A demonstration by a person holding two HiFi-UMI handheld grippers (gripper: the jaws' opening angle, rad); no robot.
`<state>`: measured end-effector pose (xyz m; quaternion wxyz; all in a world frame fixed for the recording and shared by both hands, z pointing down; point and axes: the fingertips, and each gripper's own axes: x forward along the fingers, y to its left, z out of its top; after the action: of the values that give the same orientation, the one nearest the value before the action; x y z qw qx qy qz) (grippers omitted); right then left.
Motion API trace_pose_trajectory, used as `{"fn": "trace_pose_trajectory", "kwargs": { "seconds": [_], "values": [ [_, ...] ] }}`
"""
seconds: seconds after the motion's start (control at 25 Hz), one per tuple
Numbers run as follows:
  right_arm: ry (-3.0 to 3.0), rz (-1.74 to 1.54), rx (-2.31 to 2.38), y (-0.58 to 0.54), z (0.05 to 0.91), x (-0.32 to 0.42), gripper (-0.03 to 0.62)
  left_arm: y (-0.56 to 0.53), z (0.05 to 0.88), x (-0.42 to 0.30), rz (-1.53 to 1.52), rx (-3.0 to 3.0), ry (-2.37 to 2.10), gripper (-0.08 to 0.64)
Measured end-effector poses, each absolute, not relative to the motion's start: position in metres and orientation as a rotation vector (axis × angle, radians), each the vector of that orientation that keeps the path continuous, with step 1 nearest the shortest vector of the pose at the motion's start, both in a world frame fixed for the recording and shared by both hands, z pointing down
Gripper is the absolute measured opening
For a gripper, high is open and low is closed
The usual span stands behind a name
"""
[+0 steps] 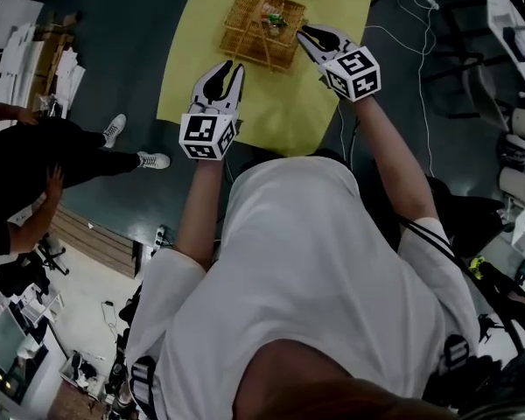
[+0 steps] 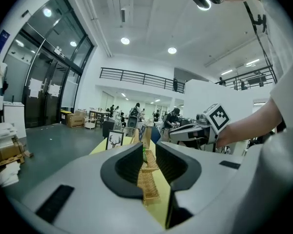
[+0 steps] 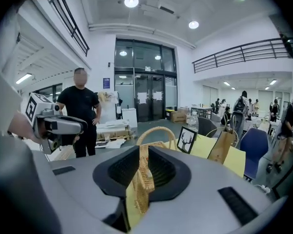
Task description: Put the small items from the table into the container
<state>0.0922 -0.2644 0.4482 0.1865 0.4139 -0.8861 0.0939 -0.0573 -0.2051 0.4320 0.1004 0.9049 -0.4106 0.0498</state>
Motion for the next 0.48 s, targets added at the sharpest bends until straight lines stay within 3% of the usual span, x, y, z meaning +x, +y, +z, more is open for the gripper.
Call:
{"fn": "trace_pose_trajectory", "kwargs": {
  "seconds": [0.28, 0.48],
  "values": [
    [-2.509, 0.277, 1.311, -0.216, 0.420, 0.101, 0.030, -0.197, 0.419, -0.048, 0.133, 2.749, -1.105, 0.087],
    [-2.517, 0.282, 1.384, -0.176, 0.411, 0.104, 0.015, -0.180, 0.413, -0.041, 0.110, 2.778, -1.069, 0.033]
  ]
}}
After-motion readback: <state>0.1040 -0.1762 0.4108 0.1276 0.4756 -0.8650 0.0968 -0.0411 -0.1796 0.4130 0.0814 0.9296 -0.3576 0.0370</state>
